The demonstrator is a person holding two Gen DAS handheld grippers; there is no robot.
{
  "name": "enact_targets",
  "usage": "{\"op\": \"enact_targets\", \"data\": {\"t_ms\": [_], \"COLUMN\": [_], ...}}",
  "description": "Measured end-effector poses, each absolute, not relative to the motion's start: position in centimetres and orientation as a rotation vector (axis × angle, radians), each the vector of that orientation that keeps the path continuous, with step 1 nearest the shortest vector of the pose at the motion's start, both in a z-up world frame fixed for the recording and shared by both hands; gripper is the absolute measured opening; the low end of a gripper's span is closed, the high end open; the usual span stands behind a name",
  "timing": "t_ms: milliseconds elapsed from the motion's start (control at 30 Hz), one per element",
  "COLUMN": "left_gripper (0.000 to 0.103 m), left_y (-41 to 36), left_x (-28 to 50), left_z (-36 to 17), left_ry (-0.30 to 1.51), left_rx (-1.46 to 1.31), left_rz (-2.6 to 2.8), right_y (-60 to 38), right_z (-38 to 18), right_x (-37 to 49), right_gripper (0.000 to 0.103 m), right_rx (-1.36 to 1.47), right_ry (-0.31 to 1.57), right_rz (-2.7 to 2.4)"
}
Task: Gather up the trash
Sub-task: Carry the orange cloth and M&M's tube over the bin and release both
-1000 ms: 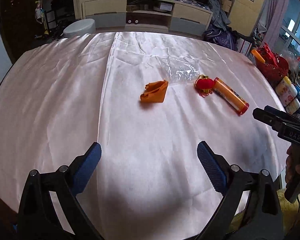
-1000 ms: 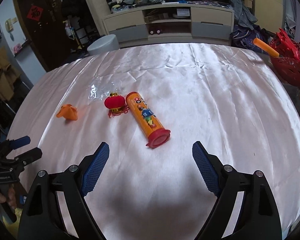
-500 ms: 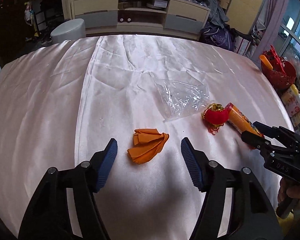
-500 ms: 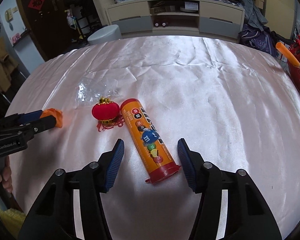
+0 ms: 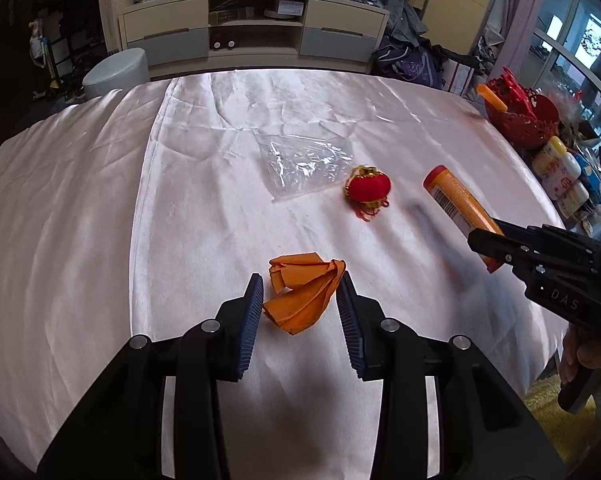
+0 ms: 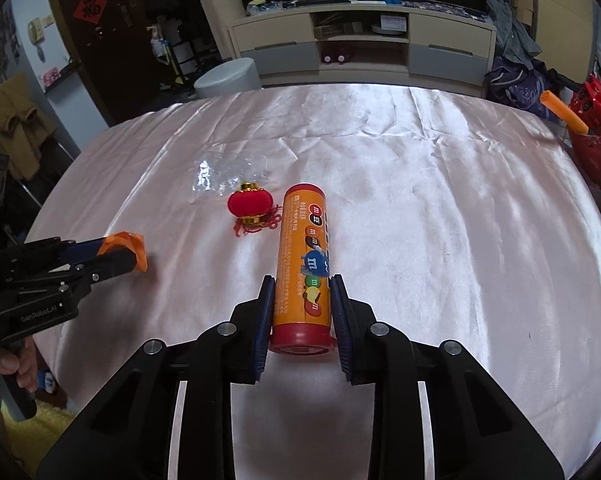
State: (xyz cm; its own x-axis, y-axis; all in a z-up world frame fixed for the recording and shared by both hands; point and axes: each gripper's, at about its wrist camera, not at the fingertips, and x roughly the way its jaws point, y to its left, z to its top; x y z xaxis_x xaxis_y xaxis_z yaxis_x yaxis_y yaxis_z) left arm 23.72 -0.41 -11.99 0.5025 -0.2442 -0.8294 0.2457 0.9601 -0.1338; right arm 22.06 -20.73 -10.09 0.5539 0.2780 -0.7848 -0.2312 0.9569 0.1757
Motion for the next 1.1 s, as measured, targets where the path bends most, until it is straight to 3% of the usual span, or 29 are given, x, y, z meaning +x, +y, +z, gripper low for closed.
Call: {"op": "enact_targets", "data": {"t_ms": [300, 600, 1100], "left_gripper": [0.036, 0.036, 0.036], "left_y": [-0.5, 0.3, 0.4], "left_x": [15.4, 7.2, -1.2], "left_z": [-8.1, -5.9, -14.7], "left_ry": [0.944, 0.898, 1.077], "left_rx": [0.002, -0.014, -0.060], "left_rz": [-0.316, -0.334, -0.328], "right_y": [-20.1, -19.1, -16.7], "right_z": [-4.7, -3.8, -11.8], "right_x": [14.7, 6.9, -0.8], "right_gripper": [0.029, 0.029, 0.029], "right_rx": [0.069, 0.059, 0.059], "right_ry": [0.850, 0.835, 1.001], "right_rz": [0.358, 0.432, 0.528]}}
